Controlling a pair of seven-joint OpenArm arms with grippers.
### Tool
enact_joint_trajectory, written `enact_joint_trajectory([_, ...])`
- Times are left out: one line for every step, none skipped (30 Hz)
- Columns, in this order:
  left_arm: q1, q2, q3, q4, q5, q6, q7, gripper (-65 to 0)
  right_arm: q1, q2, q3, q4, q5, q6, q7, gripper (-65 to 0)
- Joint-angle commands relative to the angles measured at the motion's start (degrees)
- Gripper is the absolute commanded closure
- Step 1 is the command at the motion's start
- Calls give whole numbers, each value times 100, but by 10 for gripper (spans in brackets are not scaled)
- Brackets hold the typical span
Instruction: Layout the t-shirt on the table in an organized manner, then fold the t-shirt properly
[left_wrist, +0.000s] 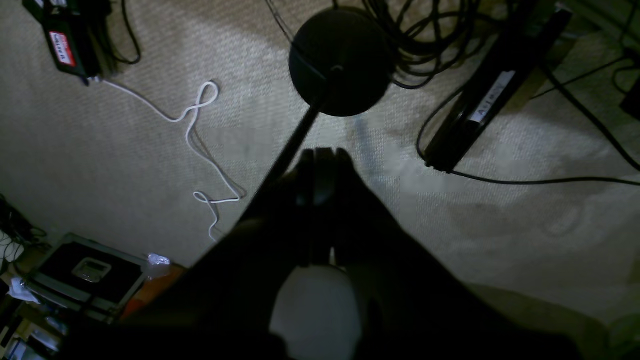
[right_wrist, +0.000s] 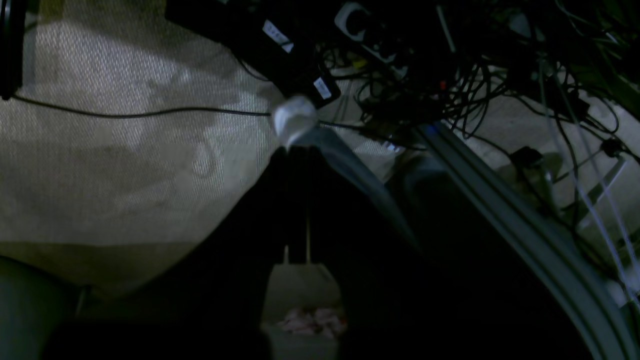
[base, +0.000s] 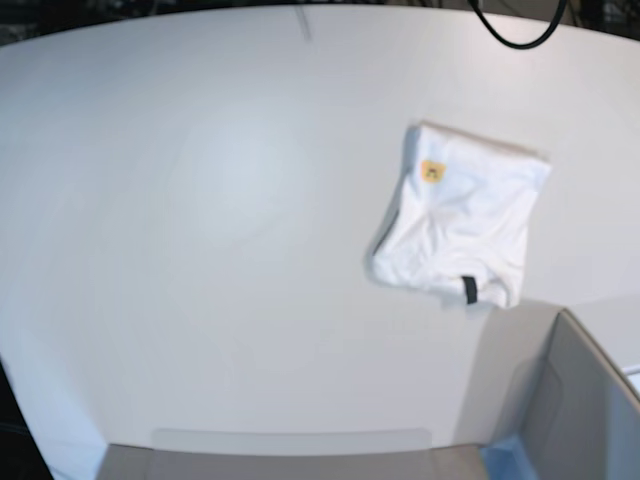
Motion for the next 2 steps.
enact_joint_trajectory([37, -43, -15, 2, 20, 15, -22, 0, -58, 14, 0, -5, -15, -10, -2, 0])
enact_joint_trajectory([37, -43, -24, 2, 20, 15, -31, 0, -58, 5, 0, -5, -23, -10, -2, 0])
